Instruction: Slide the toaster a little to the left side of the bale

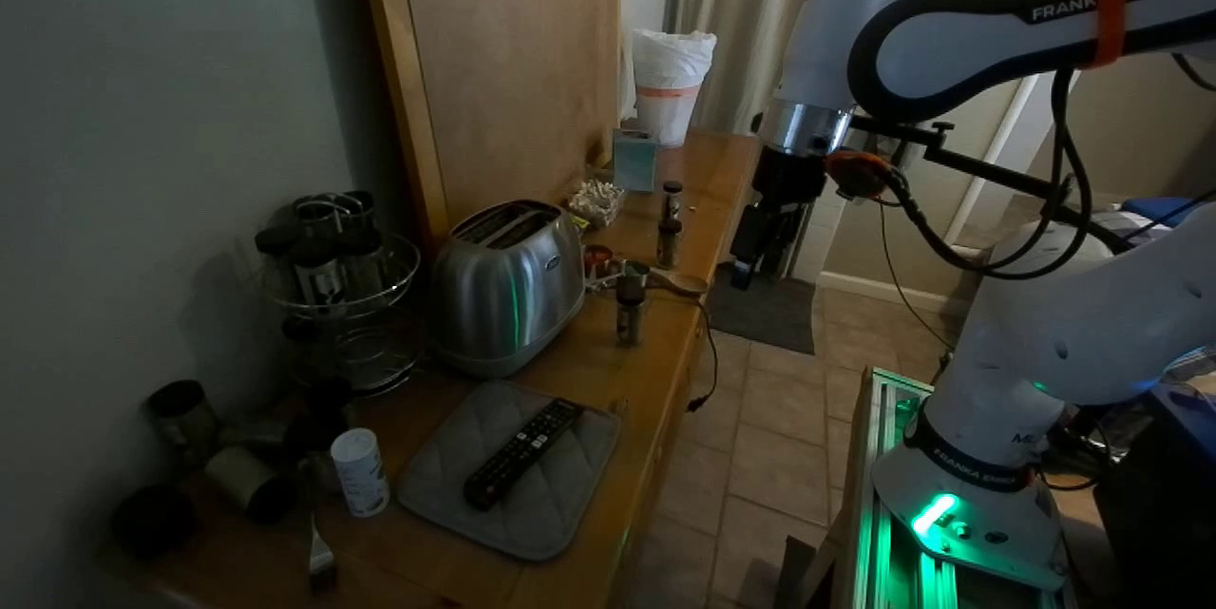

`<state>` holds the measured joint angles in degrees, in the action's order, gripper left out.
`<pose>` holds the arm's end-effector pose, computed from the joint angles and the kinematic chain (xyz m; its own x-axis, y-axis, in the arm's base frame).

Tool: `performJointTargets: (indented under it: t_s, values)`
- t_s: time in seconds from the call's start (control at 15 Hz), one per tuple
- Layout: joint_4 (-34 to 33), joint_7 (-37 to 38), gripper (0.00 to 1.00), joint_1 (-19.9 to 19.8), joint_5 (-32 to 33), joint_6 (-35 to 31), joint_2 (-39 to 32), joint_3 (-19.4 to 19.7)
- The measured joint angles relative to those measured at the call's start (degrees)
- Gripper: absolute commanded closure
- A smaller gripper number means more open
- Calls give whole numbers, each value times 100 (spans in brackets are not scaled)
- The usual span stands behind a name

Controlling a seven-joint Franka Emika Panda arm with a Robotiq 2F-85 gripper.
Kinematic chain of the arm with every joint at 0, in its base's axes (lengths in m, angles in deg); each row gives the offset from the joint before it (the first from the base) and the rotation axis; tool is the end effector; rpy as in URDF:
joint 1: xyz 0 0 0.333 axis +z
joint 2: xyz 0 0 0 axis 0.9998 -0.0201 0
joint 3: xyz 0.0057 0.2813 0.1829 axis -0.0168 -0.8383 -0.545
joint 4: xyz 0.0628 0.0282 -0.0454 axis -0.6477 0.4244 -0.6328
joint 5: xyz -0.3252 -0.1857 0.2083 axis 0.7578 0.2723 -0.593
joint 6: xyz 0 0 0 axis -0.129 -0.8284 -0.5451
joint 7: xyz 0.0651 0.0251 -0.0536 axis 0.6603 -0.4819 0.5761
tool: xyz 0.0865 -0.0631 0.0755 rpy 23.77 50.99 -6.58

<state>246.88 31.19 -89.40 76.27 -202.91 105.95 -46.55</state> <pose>0.3137 -0.0007 0.4030 0.9728 -0.2315 0.0012 -0.2274 -0.9565 -0.1828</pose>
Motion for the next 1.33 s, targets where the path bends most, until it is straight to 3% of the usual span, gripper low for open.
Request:
performJointTargets:
  t_s: [0.4, 0.87, 1.33]
  values:
    - [-443, 433, 0, -25, -154, -2, -316, -35]
    - [-2115, 1793, 0, -489, -299, -171, -2082, -44]
    - [-3434, 3738, 0, -524, -662, -159, -3332, -234]
